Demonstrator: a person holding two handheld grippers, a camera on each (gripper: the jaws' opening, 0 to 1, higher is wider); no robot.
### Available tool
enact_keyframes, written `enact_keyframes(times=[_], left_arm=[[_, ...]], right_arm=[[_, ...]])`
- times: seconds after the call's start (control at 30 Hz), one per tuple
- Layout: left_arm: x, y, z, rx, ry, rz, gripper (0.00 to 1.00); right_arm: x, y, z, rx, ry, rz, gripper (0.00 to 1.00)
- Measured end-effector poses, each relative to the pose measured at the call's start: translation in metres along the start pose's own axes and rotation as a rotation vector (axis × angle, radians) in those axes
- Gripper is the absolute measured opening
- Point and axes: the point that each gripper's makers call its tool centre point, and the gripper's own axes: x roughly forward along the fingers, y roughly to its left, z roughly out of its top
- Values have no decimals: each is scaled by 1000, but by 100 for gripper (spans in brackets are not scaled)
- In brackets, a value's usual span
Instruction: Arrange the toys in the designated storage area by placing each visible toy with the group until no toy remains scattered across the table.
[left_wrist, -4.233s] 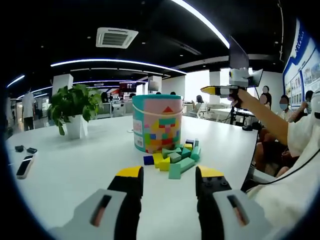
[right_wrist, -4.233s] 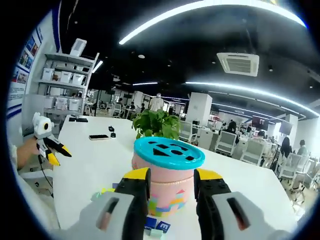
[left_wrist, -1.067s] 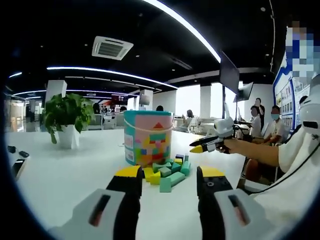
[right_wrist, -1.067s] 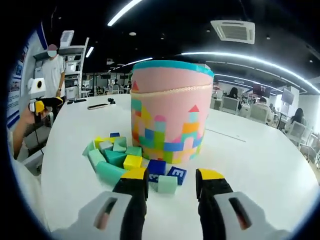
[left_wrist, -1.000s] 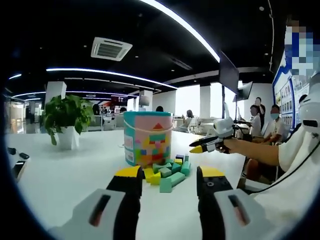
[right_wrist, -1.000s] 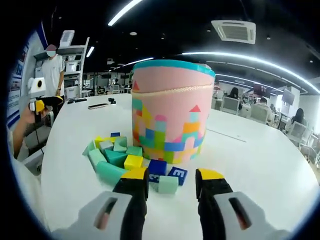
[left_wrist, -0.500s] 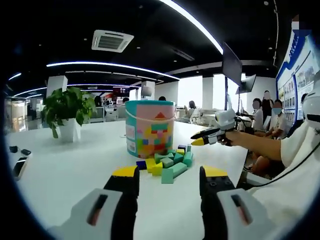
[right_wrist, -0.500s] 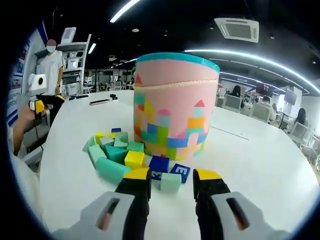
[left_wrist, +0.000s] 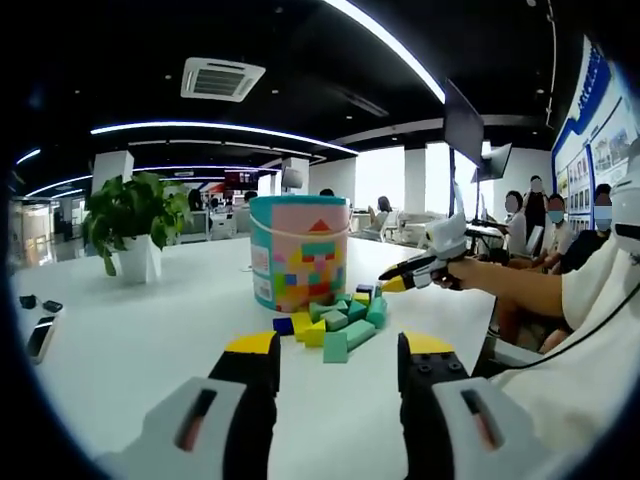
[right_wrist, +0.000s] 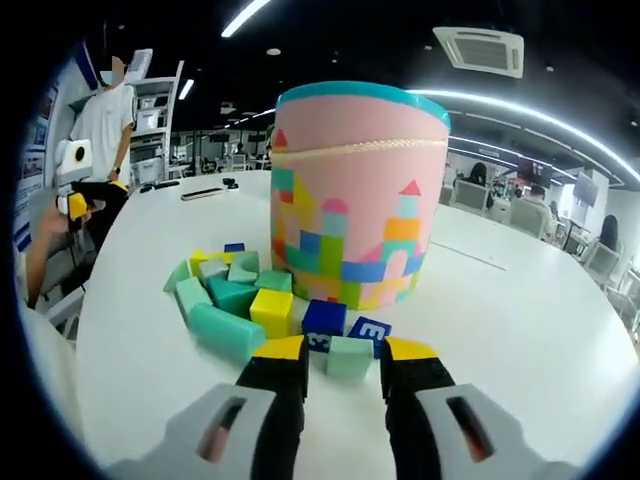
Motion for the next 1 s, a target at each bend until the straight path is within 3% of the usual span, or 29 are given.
enact_keyframes(times=[1.0], left_arm=[[0,-1,-2,12,8,0,47]], right_arm=[[10,-2,-8,35,21,-6,24]])
